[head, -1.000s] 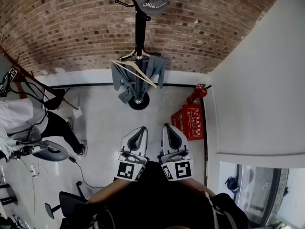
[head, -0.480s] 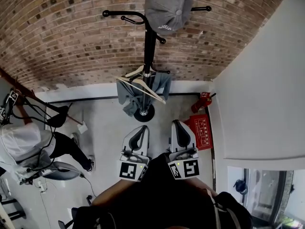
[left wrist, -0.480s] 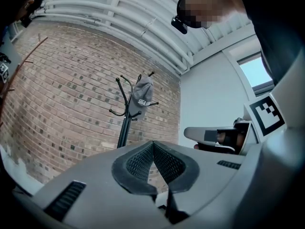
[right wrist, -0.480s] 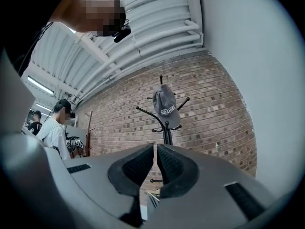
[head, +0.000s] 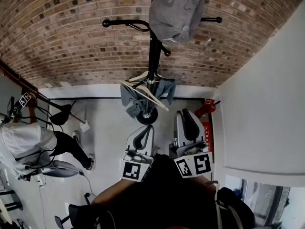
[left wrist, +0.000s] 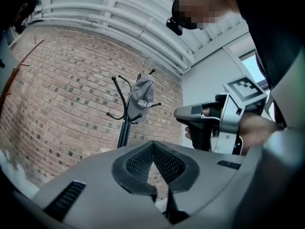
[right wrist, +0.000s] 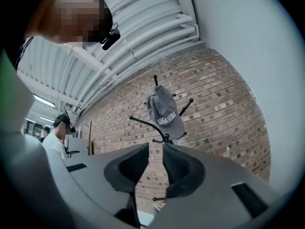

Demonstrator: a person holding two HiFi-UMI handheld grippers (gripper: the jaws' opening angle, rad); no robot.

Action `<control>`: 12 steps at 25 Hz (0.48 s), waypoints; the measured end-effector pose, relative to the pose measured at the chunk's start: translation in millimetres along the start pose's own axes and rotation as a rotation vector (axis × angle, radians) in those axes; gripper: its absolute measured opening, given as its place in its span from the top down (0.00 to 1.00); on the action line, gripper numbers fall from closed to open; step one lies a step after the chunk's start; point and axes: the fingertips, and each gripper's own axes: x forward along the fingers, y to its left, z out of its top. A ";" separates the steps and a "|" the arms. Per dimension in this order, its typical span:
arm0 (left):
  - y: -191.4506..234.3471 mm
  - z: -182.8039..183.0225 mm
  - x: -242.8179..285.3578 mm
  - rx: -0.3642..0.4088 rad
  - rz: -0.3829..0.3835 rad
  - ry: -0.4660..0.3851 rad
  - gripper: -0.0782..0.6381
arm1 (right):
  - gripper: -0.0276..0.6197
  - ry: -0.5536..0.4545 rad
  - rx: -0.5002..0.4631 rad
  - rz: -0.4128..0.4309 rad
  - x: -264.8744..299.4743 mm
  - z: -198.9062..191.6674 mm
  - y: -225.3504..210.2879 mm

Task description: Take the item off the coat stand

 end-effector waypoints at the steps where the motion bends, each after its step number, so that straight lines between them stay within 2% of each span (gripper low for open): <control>1: 2.7 -0.8 4.0 -0.003 0.010 0.000 0.87 | 0.80 -0.010 -0.002 0.015 6.9 6.5 -2.2; 5: 12.0 5.2 20.9 -0.022 0.044 -0.032 0.87 | 0.77 -0.049 -0.055 0.044 35.3 27.1 -11.7; 7: 16.2 4.3 25.7 -0.012 0.054 -0.028 0.87 | 0.75 -0.053 -0.043 0.046 49.2 34.9 -17.8; 10: 25.6 10.3 33.9 -0.015 0.087 -0.070 0.87 | 0.72 -0.046 -0.037 0.061 69.1 46.0 -20.9; 12: 27.6 6.2 39.9 -0.014 0.094 -0.048 0.87 | 0.72 -0.038 -0.071 0.087 81.3 51.0 -19.8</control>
